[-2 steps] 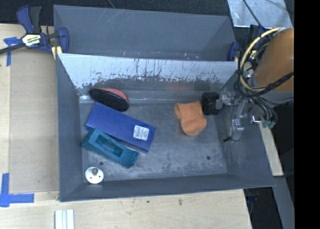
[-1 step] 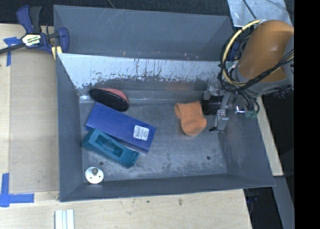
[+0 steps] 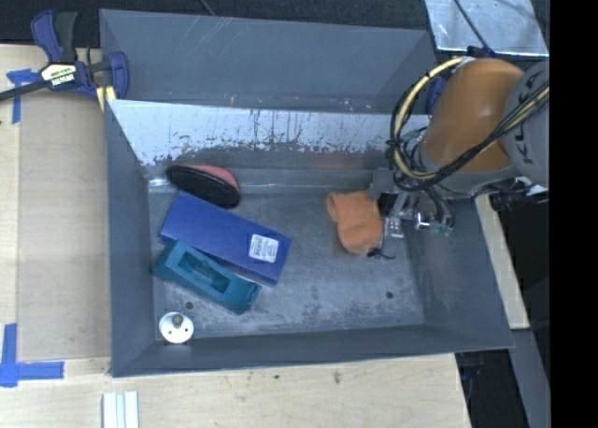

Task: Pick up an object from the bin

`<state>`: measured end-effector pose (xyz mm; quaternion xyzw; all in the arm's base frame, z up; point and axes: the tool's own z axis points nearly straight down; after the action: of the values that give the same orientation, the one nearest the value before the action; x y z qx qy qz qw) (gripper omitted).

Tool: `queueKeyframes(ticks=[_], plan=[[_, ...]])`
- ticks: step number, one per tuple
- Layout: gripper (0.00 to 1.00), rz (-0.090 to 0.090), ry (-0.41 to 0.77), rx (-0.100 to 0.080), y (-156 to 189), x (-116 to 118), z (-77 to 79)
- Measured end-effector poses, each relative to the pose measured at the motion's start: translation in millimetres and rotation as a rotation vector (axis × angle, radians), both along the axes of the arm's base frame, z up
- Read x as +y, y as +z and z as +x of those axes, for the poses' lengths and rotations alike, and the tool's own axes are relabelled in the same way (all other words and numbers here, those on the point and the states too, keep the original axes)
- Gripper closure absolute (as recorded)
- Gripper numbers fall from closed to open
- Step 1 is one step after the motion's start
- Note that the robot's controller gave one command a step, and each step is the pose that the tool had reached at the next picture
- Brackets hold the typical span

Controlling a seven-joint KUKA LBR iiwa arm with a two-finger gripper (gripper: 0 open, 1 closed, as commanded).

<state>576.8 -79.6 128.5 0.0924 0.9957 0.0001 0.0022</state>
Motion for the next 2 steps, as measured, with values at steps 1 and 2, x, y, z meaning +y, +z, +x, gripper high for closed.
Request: queueKeyframes(ticks=[1, 2], plan=[[0.00, 0.000, -0.040, 0.001, -10, 8, 8.5], [1.00, -0.002, 0.118, -0.003, -56, 6, 2.8]])
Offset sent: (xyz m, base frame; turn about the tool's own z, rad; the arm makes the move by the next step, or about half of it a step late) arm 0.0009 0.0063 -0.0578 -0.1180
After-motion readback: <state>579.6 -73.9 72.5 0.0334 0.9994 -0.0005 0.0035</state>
